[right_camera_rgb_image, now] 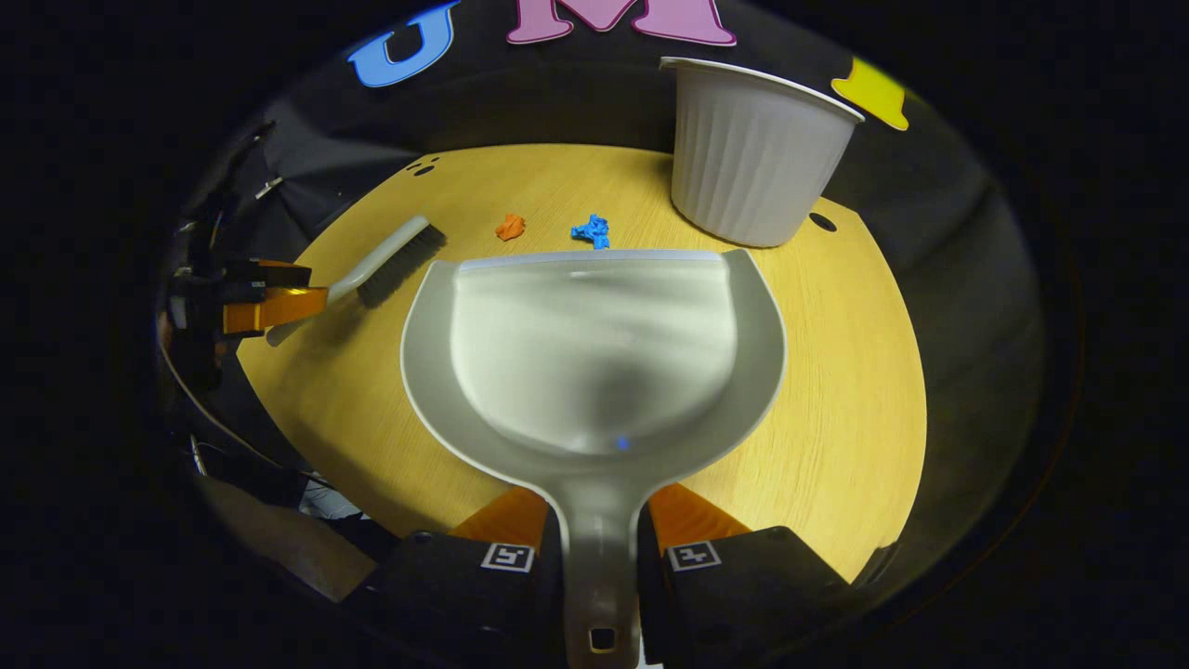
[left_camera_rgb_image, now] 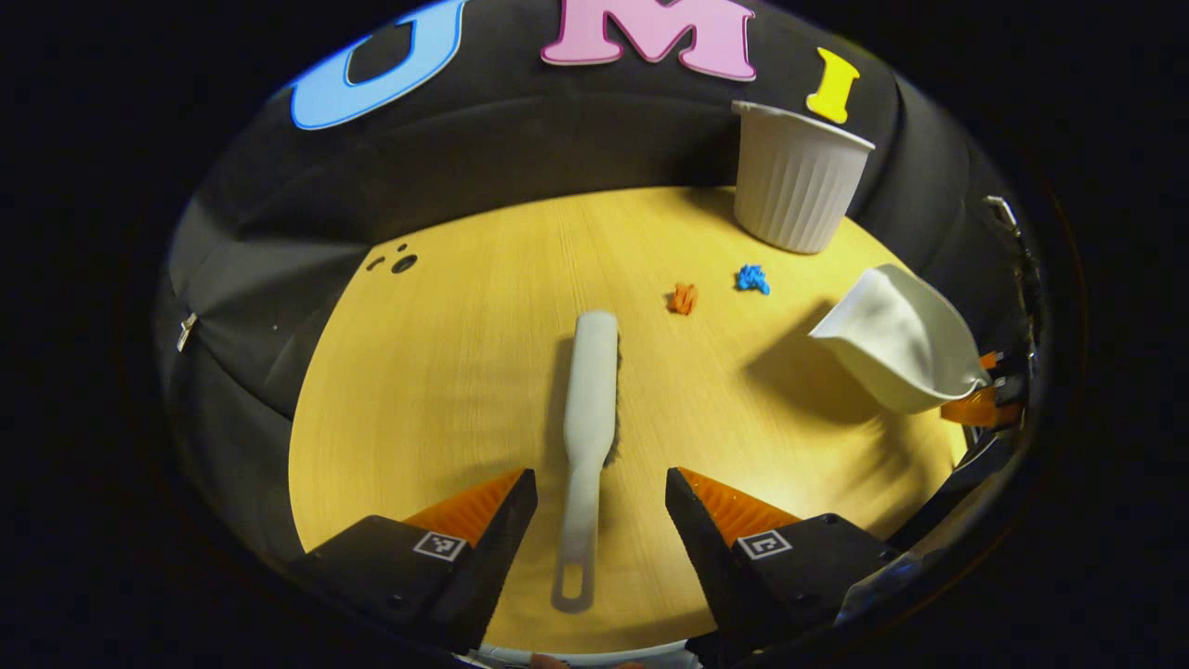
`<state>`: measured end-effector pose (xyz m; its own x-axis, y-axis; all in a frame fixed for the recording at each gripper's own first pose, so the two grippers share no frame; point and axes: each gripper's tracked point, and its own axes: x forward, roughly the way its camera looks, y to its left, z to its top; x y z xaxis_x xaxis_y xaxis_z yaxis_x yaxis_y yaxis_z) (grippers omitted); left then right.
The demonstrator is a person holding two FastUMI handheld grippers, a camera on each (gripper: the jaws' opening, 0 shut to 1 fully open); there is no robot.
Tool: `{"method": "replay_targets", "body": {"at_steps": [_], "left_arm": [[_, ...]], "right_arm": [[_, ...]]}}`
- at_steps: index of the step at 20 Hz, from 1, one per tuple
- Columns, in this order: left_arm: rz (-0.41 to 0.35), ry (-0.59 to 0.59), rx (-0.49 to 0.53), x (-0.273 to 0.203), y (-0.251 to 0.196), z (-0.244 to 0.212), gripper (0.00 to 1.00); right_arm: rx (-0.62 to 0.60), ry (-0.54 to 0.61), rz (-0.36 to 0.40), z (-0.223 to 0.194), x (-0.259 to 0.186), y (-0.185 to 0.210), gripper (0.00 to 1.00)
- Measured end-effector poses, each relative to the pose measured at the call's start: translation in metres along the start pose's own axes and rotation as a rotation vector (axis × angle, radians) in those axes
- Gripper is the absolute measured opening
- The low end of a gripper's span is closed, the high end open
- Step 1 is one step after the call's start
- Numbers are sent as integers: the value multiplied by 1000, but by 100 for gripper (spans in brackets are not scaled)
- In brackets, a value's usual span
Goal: Pick up the small broom and dustpan from the desktop, sweep the trash into the dustpan with the broom, and then empty the trash into the garbage bin.
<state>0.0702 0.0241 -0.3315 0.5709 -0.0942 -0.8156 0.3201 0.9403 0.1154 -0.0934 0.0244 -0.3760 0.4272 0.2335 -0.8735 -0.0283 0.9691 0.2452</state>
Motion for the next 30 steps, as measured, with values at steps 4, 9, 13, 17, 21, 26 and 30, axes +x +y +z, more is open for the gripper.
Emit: {"method": "replay_targets", "body": {"at_steps": [4,9,13,17,21,26,30], "left_arm": [[-11,103,-26,33,4,-13,88],[-25,202,-21,62,6,-24,82],[-54,209,0,70,2,-18,61],[-47,240,40,67,6,-13,31],[-27,180,118,82,1,37,25],[4,165,209,113,-8,90,25],[-8,191,280,132,-24,95,25]], "right_arm": [[-24,10,-9,-11,-17,-8,37],[-38,18,-8,-13,-17,-6,37],[-57,27,-2,-14,-18,-5,42],[-79,56,43,-8,-16,-1,37],[-131,186,63,3,-10,-12,37],[-213,316,59,14,13,-29,37],[-202,340,95,21,27,-29,37]]}}
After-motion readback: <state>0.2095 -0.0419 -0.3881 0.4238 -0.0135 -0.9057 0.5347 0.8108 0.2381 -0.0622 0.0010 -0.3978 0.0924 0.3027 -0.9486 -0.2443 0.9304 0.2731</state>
